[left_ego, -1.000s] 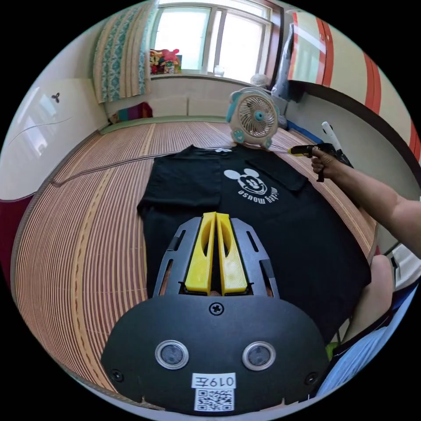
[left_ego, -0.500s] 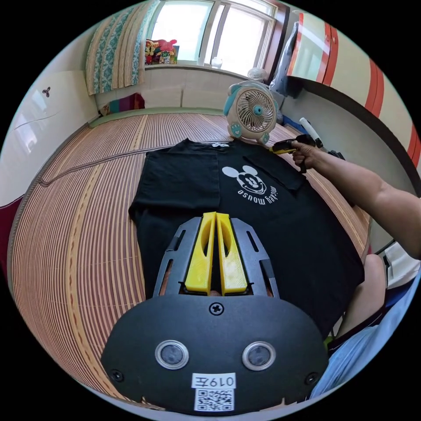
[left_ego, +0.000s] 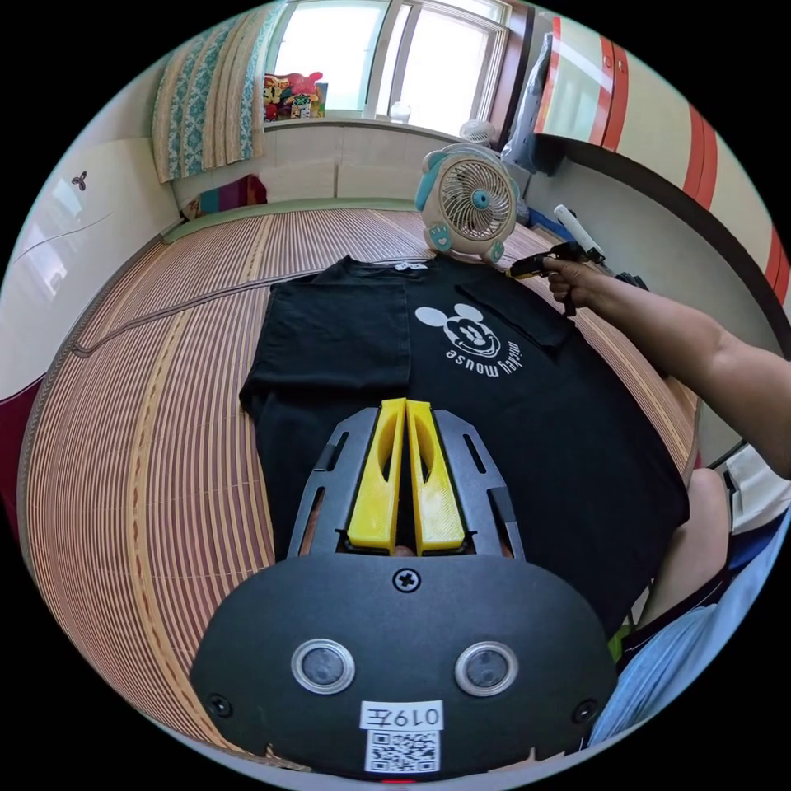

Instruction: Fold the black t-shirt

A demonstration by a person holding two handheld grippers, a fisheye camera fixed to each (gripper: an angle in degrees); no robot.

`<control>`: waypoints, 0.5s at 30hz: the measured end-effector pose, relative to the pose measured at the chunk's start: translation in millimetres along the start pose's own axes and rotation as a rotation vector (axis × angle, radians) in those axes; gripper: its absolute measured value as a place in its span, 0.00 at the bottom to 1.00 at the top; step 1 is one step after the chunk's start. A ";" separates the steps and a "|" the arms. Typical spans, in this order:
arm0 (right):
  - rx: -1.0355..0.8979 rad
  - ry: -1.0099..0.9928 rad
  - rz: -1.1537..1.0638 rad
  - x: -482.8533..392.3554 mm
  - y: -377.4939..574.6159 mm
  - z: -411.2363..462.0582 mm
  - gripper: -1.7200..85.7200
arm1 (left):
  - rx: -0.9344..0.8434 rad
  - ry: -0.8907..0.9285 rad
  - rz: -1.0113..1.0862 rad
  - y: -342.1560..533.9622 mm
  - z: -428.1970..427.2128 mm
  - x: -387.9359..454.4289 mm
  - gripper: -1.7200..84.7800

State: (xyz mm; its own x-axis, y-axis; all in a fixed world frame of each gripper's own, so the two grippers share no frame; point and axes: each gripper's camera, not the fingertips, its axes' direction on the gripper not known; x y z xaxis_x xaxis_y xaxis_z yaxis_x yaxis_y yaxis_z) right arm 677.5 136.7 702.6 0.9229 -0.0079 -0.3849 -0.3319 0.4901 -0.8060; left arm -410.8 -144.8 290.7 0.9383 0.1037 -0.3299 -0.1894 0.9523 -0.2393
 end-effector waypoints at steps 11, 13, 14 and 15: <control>-0.063 -0.209 -0.057 42.3 143.9 -61.0 0.07 | 0.016 0.053 0.006 3.8 -5.8 5.1 0.03; -0.048 -0.247 -0.023 40.2 157.6 -65.2 0.07 | 0.011 0.055 0.015 4.0 -4.5 8.4 0.03; -0.044 -0.273 -0.009 35.1 163.0 -66.9 0.07 | 0.009 0.058 0.021 4.0 -4.0 10.6 0.03; -0.041 -0.280 -0.004 31.6 165.0 -67.8 0.07 | 0.010 0.059 0.024 4.0 -3.8 11.6 0.03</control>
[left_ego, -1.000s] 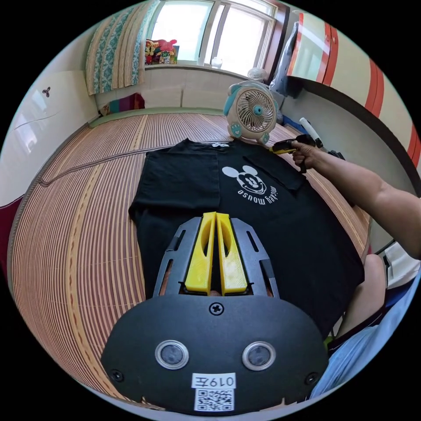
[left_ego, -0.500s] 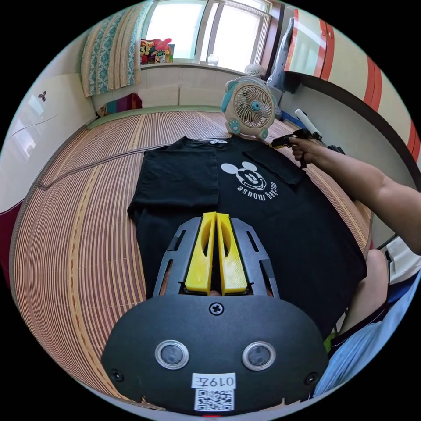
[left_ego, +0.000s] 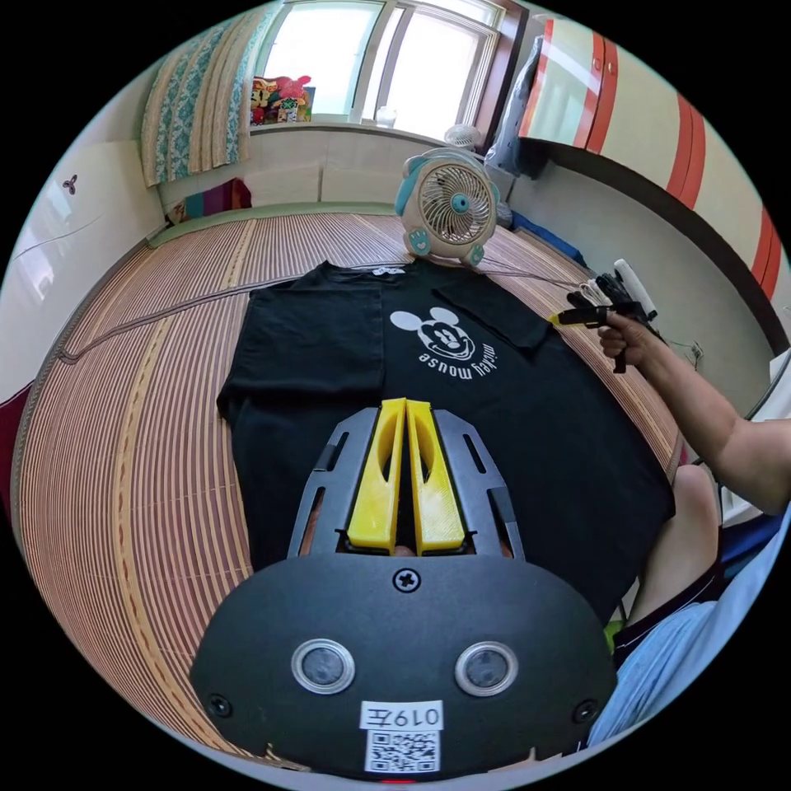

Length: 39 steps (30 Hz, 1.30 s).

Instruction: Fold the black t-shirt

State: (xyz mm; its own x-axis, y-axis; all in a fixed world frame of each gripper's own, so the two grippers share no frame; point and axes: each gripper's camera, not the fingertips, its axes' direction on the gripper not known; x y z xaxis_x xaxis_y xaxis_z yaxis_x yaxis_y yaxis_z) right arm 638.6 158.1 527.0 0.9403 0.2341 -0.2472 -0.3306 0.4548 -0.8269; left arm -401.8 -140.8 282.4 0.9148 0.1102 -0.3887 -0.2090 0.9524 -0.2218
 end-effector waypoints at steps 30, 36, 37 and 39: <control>0.079 1.090 -1.296 -425.2 206.8 79.4 0.12 | 0.001 0.034 0.064 -17.1 43.7 43.1 0.03; 0.045 1.132 -1.371 -472.3 219.6 94.1 0.11 | 0.017 0.080 0.039 -26.2 55.6 50.5 0.03; 0.043 1.126 -1.336 -478.2 219.4 95.3 0.11 | 0.025 0.092 0.037 -28.9 57.9 54.7 0.03; 0.059 1.109 -1.289 -488.0 220.9 95.2 0.10 | 0.034 0.103 0.041 -33.6 63.6 63.8 0.03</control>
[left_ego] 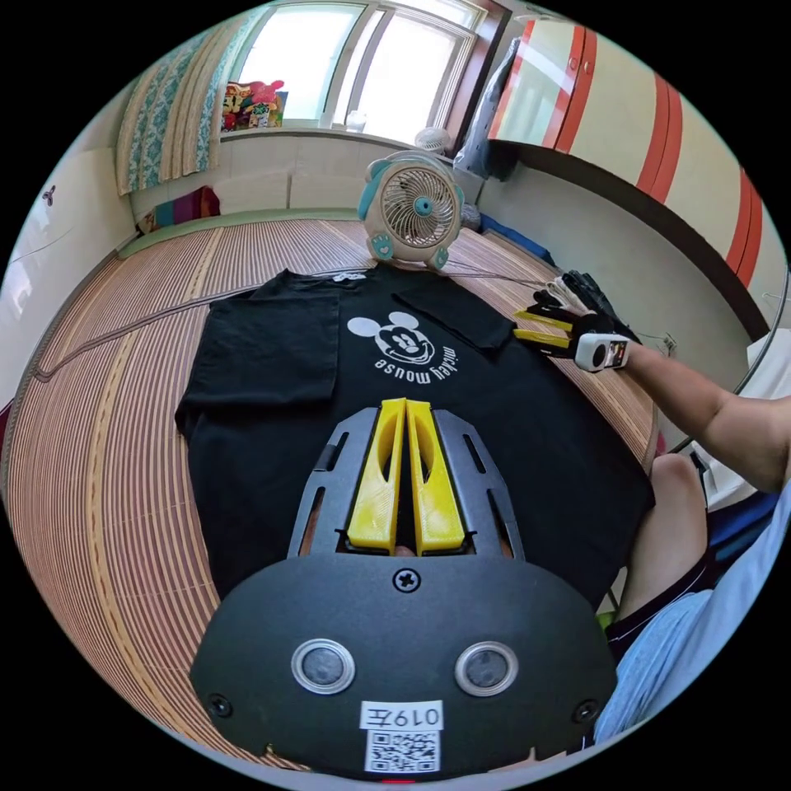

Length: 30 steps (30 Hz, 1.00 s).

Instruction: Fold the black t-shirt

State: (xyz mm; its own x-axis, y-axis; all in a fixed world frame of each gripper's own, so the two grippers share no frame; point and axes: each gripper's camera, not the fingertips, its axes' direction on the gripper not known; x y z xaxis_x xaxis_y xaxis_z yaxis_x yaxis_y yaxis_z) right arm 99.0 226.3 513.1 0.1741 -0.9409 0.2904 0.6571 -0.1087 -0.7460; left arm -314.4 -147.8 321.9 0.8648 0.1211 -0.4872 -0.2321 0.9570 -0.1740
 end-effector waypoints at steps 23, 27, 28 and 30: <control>-0.008 -0.033 0.130 -9.4 -44.8 -97.3 0.07 | -0.173 0.070 0.221 -136.1 201.3 162.5 0.03; -0.024 0.000 0.098 -14.8 -45.3 -109.3 0.06 | -0.215 0.042 0.242 -141.2 213.5 171.7 0.03; -0.026 0.002 0.101 -15.5 -43.7 -113.1 0.05 | -0.231 0.031 0.245 -142.3 217.6 174.4 0.03; -0.024 -0.001 0.113 -15.4 -40.5 -118.9 0.04 | -0.238 0.032 0.242 -144.6 222.0 177.6 0.03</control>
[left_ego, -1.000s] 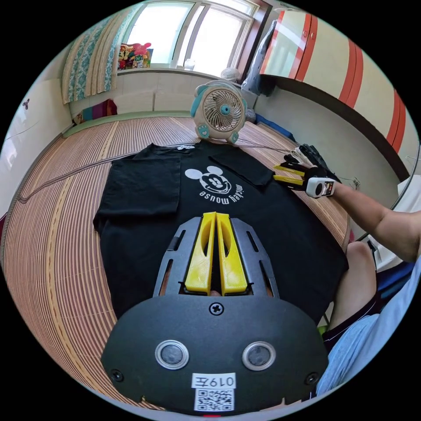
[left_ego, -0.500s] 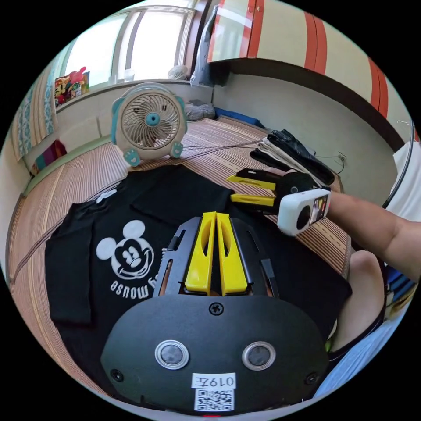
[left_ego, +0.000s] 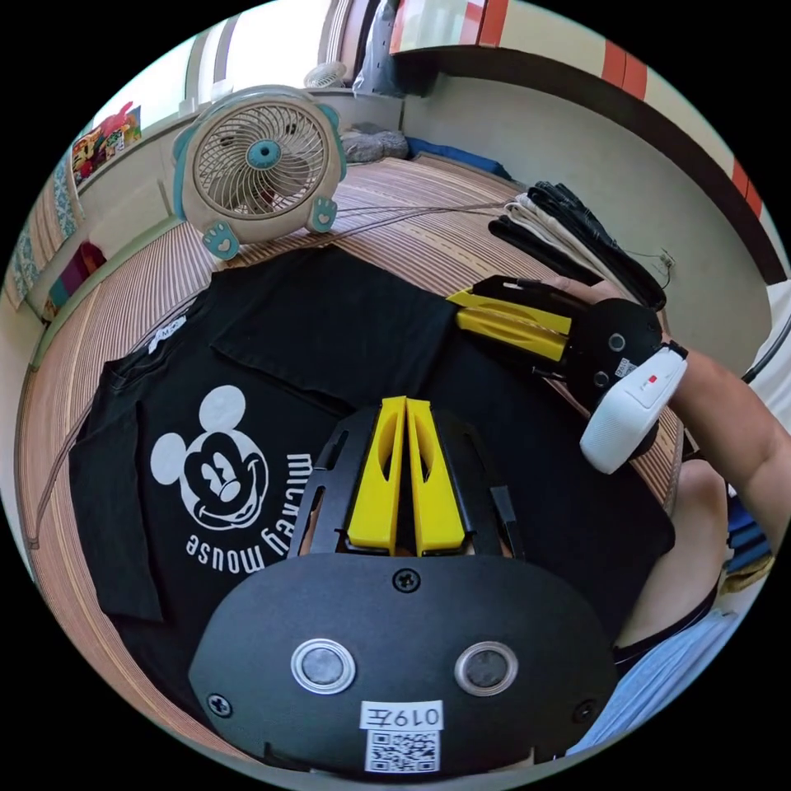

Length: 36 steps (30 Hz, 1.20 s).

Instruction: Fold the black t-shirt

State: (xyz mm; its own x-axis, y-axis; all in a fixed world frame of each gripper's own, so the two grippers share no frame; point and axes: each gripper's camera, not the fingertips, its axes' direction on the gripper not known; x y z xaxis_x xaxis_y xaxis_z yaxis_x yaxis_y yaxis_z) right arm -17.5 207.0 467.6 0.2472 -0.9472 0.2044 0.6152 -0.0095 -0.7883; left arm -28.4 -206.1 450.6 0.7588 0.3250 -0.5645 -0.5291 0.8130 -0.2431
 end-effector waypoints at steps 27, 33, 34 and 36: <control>0.008 -0.014 0.114 15.8 70.3 -61.0 0.05 | 0.002 -0.018 -0.079 -19.7 9.8 37.4 0.03; 0.017 0.009 0.144 25.8 111.8 -85.5 0.09 | 0.016 -0.031 -0.102 -16.6 0.8 46.6 0.03; 0.026 -0.001 0.172 31.1 123.5 -91.7 0.10 | 0.024 -0.028 -0.109 -15.1 -2.3 48.5 0.03; 0.020 -0.047 0.264 46.4 140.5 -100.0 0.09 | 0.038 -0.024 -0.123 -12.3 -8.5 51.3 0.03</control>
State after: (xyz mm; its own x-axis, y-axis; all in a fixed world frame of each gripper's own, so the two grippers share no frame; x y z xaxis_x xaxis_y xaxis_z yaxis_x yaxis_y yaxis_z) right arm 5.6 129.6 308.3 0.4354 -0.9000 0.0201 0.5394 0.2429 -0.8063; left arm 13.8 -203.5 417.9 0.8259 0.2328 -0.5136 -0.4172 0.8650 -0.2788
